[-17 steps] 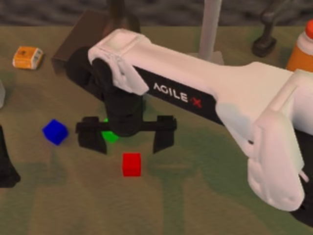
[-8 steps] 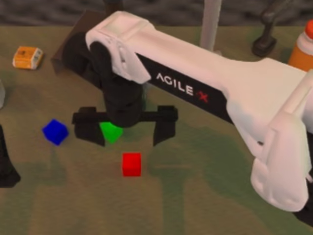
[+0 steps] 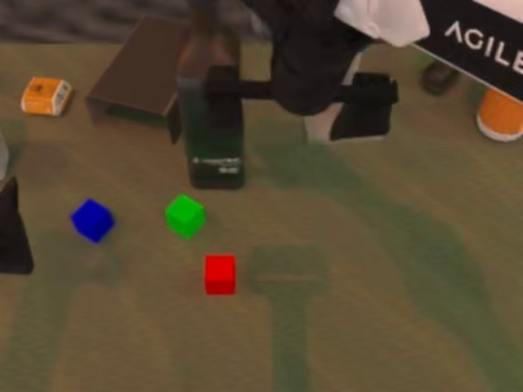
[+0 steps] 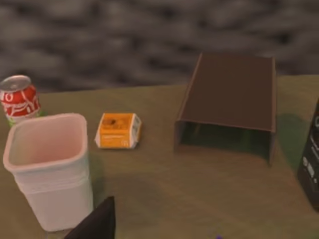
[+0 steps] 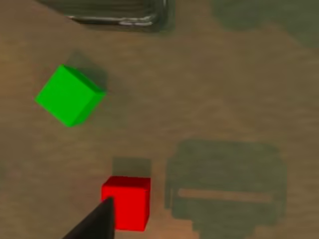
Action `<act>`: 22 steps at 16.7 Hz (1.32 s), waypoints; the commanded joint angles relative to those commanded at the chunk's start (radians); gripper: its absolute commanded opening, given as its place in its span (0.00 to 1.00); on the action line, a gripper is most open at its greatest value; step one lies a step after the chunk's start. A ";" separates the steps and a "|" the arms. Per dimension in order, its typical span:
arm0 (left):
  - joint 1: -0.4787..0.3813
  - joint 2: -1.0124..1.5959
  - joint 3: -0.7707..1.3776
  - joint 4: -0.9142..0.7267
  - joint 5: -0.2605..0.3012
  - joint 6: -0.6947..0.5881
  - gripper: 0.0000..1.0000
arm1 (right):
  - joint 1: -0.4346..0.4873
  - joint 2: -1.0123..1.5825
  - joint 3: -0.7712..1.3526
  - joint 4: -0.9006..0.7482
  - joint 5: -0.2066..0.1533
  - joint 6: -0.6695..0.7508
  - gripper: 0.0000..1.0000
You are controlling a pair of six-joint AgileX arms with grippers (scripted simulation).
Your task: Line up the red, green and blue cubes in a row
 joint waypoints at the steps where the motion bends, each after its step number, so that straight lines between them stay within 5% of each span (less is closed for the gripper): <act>1: -0.015 0.086 0.070 -0.044 -0.001 0.009 1.00 | -0.033 -0.098 -0.082 0.046 0.012 -0.035 1.00; 6: -0.096 0.580 0.437 -0.283 -0.002 0.059 1.00 | -0.225 -0.673 -0.597 0.312 0.045 -0.232 1.00; 10: -0.166 1.005 0.733 -0.485 -0.002 0.100 1.00 | -0.384 -1.149 -1.064 0.547 0.035 -0.392 1.00; 16: -0.257 1.511 1.120 -0.739 0.001 0.153 1.00 | -0.573 -1.708 -1.655 0.883 -0.029 -0.578 1.00; 22: -0.316 1.808 1.391 -0.888 0.002 0.188 1.00 | -0.684 -2.041 -1.999 1.146 -0.113 -0.678 1.00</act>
